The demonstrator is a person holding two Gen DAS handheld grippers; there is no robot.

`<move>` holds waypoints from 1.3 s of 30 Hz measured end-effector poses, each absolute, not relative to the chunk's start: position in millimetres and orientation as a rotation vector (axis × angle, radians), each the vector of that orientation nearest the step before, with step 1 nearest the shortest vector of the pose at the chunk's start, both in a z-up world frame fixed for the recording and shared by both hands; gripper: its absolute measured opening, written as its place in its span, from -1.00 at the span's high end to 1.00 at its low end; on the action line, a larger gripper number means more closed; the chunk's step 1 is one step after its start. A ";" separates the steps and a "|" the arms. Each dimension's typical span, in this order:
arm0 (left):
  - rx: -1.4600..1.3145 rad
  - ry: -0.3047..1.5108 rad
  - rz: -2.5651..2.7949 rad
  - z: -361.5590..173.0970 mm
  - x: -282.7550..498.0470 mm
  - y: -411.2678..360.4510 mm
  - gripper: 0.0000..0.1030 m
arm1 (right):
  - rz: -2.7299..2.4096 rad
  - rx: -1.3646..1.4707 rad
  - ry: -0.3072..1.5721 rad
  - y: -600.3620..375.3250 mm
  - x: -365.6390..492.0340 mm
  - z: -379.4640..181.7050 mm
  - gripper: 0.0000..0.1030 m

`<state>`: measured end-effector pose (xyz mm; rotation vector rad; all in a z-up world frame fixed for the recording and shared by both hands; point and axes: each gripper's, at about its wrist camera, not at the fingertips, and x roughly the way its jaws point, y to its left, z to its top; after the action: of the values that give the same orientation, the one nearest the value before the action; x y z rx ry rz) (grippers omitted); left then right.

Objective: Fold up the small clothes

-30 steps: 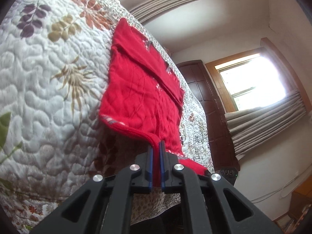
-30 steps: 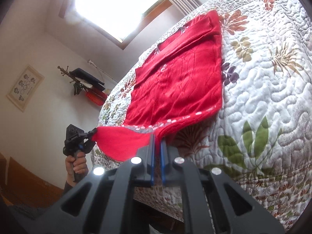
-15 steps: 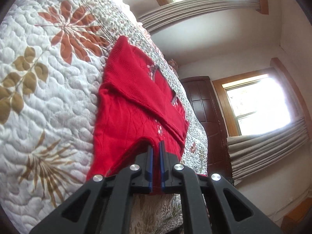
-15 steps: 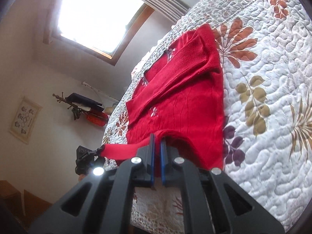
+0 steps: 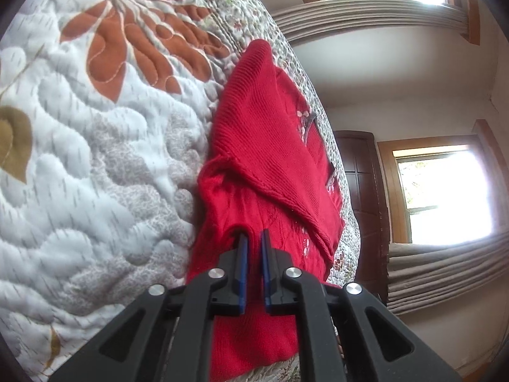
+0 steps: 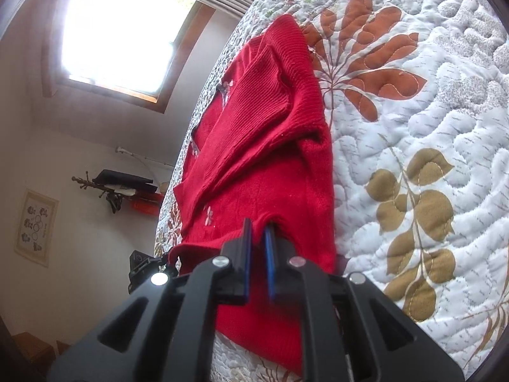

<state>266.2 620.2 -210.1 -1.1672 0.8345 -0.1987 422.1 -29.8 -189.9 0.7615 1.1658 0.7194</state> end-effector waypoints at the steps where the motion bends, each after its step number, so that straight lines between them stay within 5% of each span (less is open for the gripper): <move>1: -1.151 0.829 -0.194 -206.0 266.8 621.8 0.68 | 0.718 0.777 1.161 -32.9 423.1 -189.3 0.39; 2: -1.133 0.825 -0.191 -201.0 267.6 623.6 0.53 | 0.719 0.779 1.148 -36.5 422.7 -186.6 0.11; 3: -1.118 0.818 -0.191 -195.7 266.7 625.1 0.40 | 0.722 0.769 1.136 -38.8 422.9 -181.6 0.09; 13: -0.492 0.863 -0.269 -132.7 269.4 575.8 -0.18 | 0.759 0.301 1.033 -12.7 408.0 -141.6 0.18; 34: 0.086 1.011 -0.185 -171.9 289.3 517.1 -0.15 | 0.769 0.153 1.057 23.0 422.7 -189.5 0.15; 39: 0.100 1.021 -0.186 -169.7 292.2 510.7 0.27 | 0.795 0.154 1.048 26.3 419.2 -188.6 0.11</move>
<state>292.2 510.7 -169.7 0.0998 1.0214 -0.1857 419.2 26.3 -188.6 0.1538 1.0483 0.7946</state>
